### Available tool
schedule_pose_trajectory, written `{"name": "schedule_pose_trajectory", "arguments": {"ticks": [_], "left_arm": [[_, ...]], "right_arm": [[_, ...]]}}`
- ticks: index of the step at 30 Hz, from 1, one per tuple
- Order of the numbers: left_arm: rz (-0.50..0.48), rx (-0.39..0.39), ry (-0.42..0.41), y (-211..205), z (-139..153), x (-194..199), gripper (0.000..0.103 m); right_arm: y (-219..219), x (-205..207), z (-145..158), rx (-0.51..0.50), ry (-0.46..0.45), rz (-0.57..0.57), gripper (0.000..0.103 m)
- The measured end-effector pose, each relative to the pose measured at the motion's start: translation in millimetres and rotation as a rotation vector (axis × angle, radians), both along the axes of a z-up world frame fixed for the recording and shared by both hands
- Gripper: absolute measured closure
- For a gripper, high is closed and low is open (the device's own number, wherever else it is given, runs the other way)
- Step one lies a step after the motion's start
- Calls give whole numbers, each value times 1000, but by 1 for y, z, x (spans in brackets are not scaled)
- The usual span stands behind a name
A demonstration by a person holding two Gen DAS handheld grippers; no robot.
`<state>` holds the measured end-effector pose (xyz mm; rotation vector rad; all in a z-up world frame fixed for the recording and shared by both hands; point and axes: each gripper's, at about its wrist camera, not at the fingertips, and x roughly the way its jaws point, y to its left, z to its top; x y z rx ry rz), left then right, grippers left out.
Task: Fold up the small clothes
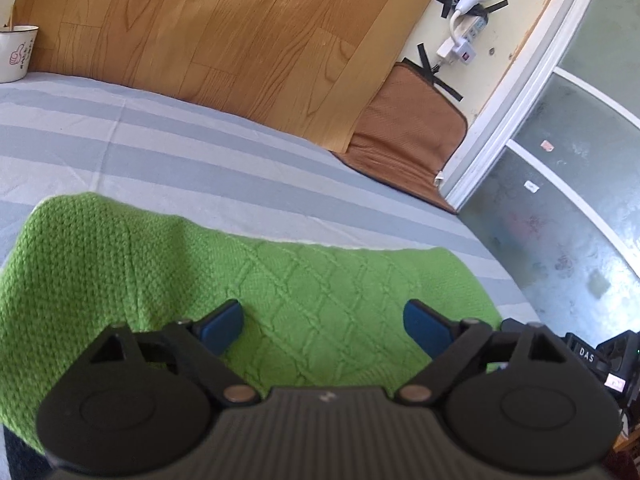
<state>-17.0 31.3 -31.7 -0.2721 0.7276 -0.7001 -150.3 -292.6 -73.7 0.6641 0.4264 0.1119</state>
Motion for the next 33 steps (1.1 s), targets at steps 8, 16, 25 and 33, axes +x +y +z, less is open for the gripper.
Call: {"name": "schedule_pose_trajectory", "arguments": {"ticks": [8,16,25,33], "left_arm": [[4,23,-21,-1,-2,-2,19],[-6,-26,-12,10,-2,3,24],[206,-234,-140,128,29,-14,18],[468,-257,-143,225,25,-36,16]], "right_arm": [[38,24,2,-6,14,66,38],[59,12,53,-42,-81,130,75],[167,32,132,-311,-237,397,75],[288,101,78,-524,-38,652,66]]}}
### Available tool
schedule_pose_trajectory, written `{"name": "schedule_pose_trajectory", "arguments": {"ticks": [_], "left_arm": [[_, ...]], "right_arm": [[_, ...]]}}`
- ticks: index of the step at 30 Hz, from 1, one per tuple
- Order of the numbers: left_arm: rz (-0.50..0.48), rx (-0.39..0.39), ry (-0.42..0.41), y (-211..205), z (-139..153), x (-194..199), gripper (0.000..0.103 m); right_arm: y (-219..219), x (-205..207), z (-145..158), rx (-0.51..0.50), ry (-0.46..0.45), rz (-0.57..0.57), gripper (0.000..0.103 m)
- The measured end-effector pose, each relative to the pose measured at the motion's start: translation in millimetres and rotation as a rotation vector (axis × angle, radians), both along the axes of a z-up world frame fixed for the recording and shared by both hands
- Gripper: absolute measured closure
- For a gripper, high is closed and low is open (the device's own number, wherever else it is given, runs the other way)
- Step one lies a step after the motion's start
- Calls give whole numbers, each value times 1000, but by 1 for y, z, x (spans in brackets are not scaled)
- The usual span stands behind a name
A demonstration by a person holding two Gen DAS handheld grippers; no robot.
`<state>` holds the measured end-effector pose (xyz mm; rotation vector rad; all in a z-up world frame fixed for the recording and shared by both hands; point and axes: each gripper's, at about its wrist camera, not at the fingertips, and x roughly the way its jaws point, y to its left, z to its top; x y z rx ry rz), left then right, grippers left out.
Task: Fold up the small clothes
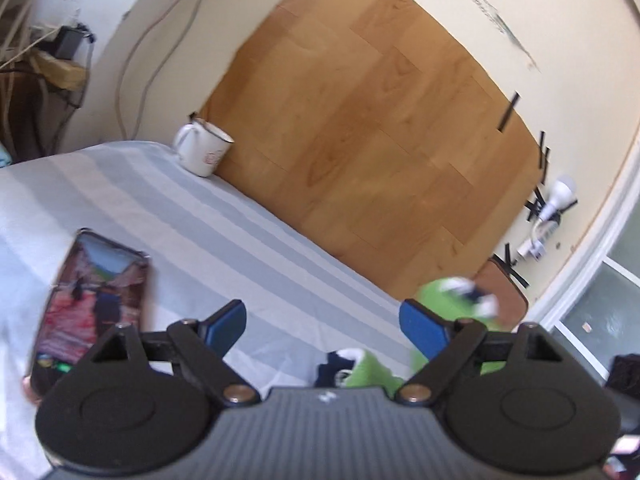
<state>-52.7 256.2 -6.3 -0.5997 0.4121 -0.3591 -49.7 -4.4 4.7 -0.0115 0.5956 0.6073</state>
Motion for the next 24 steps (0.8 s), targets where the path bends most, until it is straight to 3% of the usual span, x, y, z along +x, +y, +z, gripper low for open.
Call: {"name": "schedule_pose_trajectory", "arguments": {"ticks": [1,4,8,13,16,18,23,24], "left_arm": [[-4,-7,9,2,-3,0,15],[-41,-6,29,-9,-7,3,10],[-119,11,38,-31,-14,11,6],[-200,4,65,-56,-20,26,0],[-215,65,88,-69,-25,32,0],[-233,73,144,-72,-33,41,0],[-340,-24,285,-74,-61,60,1],[-343,-33,271,-74,-63,58,1]], "right_arm": [[10,7,-14,-11,46,47,57],[22,-11,-20,-58,-73,151,37],[-11,-29,0,48,-115,185,36],[-82,-41,14,171,-160,11,35],[-127,-36,2,244,-97,-142,26],[-151,-26,-14,312,-10,-216,24],[-155,3,-55,452,183,-211,18],[-152,12,-62,493,220,-190,16]]}}
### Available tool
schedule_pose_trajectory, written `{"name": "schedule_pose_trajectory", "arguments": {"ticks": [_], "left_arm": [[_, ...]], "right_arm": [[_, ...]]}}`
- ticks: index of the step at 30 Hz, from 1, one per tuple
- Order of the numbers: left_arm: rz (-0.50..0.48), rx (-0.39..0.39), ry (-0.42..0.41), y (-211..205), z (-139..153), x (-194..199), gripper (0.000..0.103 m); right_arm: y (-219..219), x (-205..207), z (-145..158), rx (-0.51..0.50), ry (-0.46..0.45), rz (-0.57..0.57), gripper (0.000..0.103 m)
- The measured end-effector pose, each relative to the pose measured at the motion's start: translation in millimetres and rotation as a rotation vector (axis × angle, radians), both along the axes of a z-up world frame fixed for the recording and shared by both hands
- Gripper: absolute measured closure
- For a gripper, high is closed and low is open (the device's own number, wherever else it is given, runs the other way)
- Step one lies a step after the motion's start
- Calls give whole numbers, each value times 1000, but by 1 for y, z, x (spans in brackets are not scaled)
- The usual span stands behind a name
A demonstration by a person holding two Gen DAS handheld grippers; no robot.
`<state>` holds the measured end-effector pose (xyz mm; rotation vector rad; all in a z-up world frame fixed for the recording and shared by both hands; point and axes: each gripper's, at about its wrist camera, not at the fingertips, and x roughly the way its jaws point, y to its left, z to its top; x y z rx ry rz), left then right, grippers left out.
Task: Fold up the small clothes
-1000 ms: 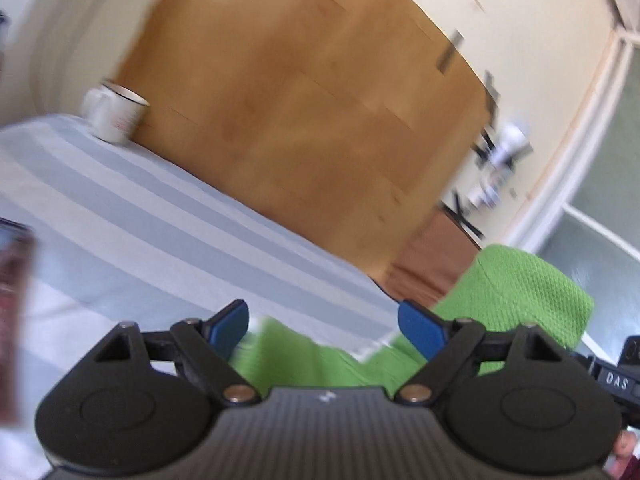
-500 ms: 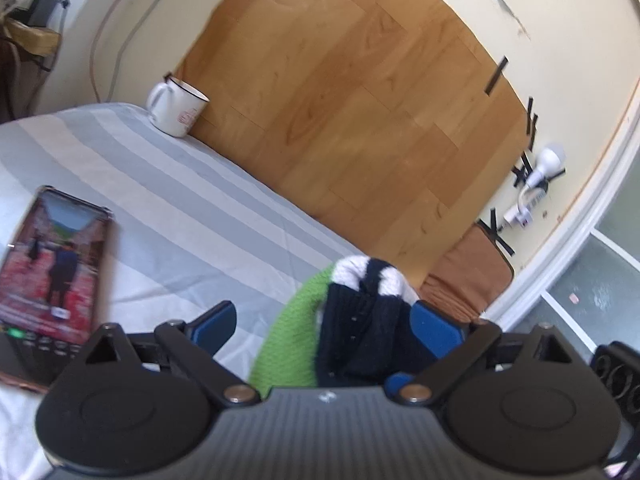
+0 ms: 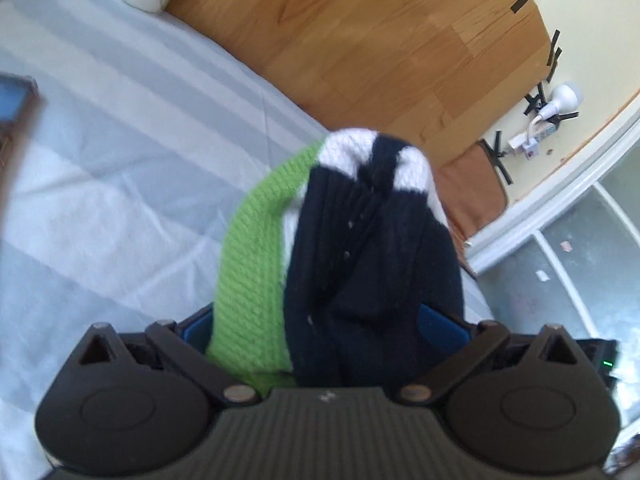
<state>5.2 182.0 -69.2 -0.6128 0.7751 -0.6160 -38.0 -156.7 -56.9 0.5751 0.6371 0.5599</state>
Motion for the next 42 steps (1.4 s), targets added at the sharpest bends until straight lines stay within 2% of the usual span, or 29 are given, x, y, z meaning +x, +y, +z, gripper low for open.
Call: {"name": "schedule_pose_trajectory", "arguments": {"ticks": [2,4,5,7,10,13,17,20,23,26,28,30,31,33,37,42], "left_arm": [[-16,-5,-11,-4,-2,-2,1],[-16,-3,-20,-9,-3,-3,3],[-16,-5,-16,-12,-3,-3,4],[-8,-21,5,-15,0,3,4],[-35,-51,8,-26,14,26,7],[-70,-7,-43,-57,42,65,10],[-114,55,-149,-115,76,132,10],[-126,69,-155,-155,80,191,11],[-125,85,-130,-190,68,240,13],[-116,119,-105,-217,47,271,13],[-94,178,-88,-231,31,282,13],[-59,245,-92,-240,21,284,12],[-48,257,-102,-241,18,281,8],[-8,291,-126,-242,22,268,6],[76,381,-156,-234,39,226,7],[130,477,-218,-219,52,151,3]], "right_arm": [[15,15,-7,85,53,56,17],[33,24,-4,44,34,80,20],[40,26,-1,19,26,80,24],[42,30,7,23,-2,96,41],[26,37,27,43,-87,92,46],[1,61,49,43,-169,32,46],[-48,112,65,74,-209,-62,46],[-85,156,60,95,-178,-128,46],[-113,191,47,85,-136,-194,46],[-127,222,29,53,-70,-238,46],[-129,236,16,32,-4,-268,42],[-126,238,12,3,19,-293,34],[-123,235,14,-17,7,-302,30],[-122,224,18,-77,-32,-341,25],[-122,188,31,-140,-79,-395,24],[-106,114,26,-226,-107,-418,24]]}}
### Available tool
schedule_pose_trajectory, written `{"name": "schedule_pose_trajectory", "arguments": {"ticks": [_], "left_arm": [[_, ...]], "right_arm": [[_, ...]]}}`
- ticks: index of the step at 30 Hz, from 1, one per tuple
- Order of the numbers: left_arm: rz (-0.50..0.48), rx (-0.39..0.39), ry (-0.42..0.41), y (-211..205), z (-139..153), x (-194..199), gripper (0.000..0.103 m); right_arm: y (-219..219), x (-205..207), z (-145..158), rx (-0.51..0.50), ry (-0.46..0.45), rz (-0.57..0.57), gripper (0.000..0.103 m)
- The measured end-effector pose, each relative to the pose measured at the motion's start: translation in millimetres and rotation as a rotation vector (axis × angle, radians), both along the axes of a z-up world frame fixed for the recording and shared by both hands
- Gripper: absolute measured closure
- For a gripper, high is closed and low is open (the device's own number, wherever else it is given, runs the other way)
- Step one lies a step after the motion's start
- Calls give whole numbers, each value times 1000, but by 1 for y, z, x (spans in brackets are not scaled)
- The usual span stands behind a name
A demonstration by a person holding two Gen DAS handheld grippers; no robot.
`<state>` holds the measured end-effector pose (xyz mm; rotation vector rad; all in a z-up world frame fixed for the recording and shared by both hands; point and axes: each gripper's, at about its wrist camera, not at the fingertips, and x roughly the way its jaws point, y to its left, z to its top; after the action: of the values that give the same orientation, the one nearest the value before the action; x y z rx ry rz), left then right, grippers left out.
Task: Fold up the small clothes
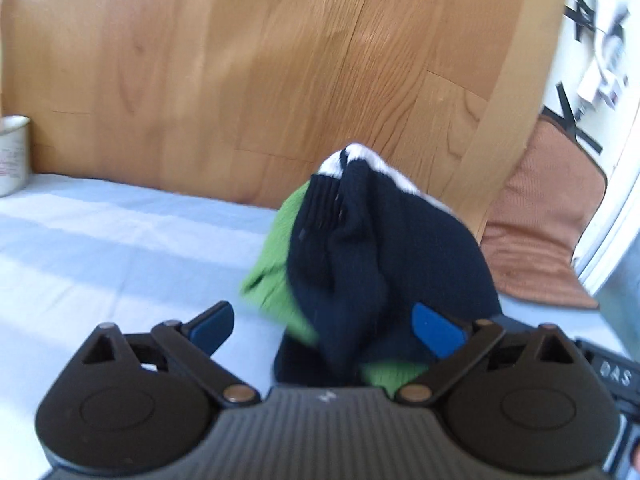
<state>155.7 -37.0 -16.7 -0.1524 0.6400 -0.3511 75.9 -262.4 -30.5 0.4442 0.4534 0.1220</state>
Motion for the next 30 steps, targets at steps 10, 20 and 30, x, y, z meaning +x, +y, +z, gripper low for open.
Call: {"name": "schedule_pose_trajectory", "arguments": {"ticks": [10,20,30], "left_arm": [[30,124,-14,28,-19,-99,1],[97,128,-32,41,-36,-121,0],[99,114,-23,44,-38,-119,0]], "right_arm": [[7,-112,-17,-25,-28,-155,21],[10,-129,-24,-71,-70,-190,20],[14,-131,-25,-91,-73,-167,20]]}}
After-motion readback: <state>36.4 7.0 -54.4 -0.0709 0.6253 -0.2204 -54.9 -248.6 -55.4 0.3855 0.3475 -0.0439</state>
